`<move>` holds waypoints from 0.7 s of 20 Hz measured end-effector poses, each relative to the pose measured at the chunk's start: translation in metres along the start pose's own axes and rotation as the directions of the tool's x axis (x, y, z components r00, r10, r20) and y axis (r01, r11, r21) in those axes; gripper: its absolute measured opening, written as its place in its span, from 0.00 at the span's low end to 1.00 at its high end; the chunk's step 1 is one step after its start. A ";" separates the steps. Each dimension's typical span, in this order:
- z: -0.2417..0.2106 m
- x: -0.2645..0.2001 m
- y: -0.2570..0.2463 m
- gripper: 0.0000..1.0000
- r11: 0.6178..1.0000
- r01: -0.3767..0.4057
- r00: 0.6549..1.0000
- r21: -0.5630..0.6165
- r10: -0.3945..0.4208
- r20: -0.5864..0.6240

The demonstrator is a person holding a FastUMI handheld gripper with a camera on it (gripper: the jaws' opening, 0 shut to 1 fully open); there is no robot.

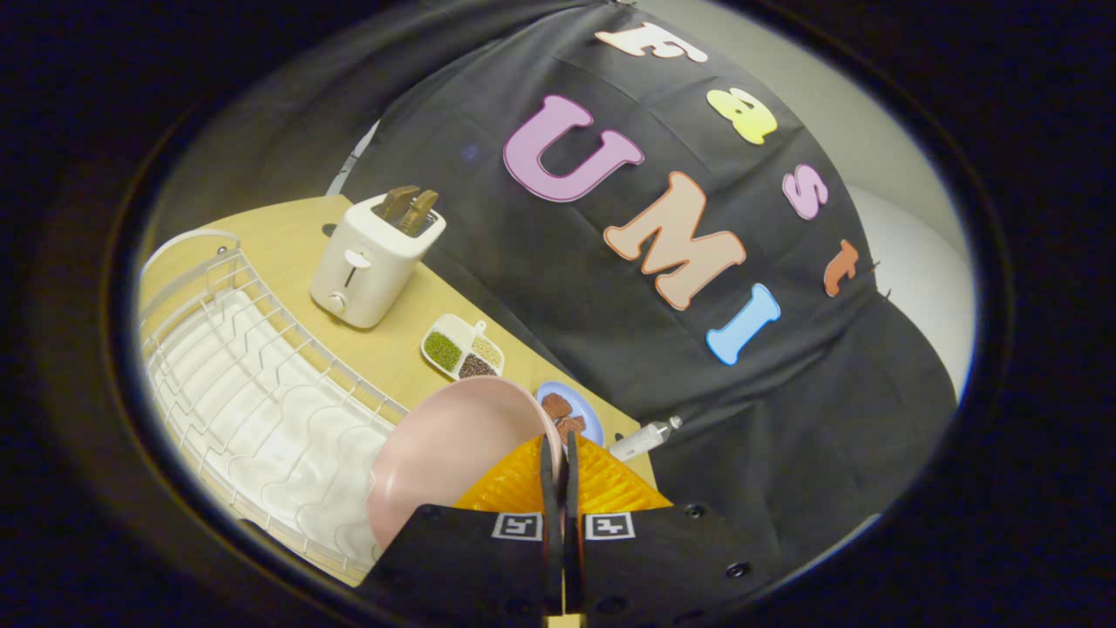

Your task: Take the plate from the dish rack, then take the spoon from the basket and place it into the plate.

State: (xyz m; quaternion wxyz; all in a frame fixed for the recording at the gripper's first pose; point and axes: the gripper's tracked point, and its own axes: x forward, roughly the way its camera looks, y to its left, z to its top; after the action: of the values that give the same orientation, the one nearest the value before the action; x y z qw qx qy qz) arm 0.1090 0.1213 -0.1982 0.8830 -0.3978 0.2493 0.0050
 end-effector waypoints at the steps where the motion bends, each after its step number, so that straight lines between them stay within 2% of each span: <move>1: 0.003 -0.001 0.001 0.04 1.000 0.005 1.000 -0.026 -0.004 0.009; 3: 0.007 -0.002 -0.002 0.04 0.998 0.023 0.999 -0.060 -0.022 0.024; 4: 0.011 -0.004 -0.014 0.04 0.995 0.060 0.997 -0.081 -0.057 0.044; 10: 0.017 -0.012 -0.055 0.03 0.996 0.054 0.996 0.077 -0.059 0.061; 14: -0.003 -0.030 -0.081 0.03 0.986 0.054 0.996 0.157 -0.063 0.056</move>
State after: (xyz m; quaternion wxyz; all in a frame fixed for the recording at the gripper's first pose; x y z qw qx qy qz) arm 0.0984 0.0695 -0.1295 0.9181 -0.3348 0.2101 -0.0283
